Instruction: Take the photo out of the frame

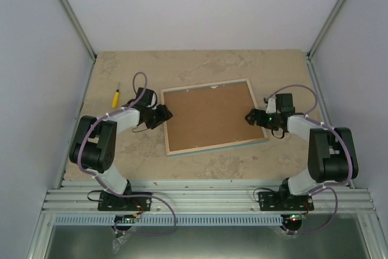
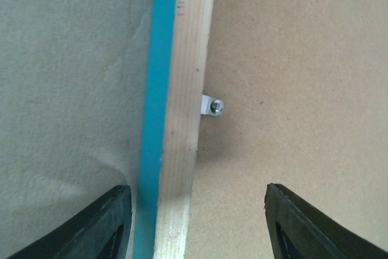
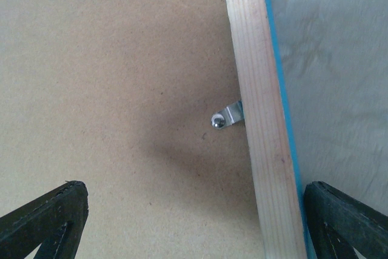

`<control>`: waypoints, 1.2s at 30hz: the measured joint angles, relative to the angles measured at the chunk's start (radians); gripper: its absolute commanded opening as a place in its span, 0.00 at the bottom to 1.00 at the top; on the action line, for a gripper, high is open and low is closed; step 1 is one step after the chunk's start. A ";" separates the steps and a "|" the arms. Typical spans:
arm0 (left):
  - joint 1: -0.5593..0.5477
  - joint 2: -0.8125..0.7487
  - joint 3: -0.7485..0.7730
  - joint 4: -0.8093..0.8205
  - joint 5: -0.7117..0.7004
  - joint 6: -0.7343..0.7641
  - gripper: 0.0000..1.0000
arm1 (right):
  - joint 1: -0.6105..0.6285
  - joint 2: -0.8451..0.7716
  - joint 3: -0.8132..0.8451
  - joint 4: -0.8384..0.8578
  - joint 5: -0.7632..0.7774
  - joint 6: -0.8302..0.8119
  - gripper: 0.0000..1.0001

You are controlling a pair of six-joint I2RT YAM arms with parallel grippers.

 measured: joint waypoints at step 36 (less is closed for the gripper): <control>0.306 0.221 0.545 -0.399 -0.499 0.326 0.84 | 0.047 -0.363 -0.093 -0.105 0.108 -0.024 0.98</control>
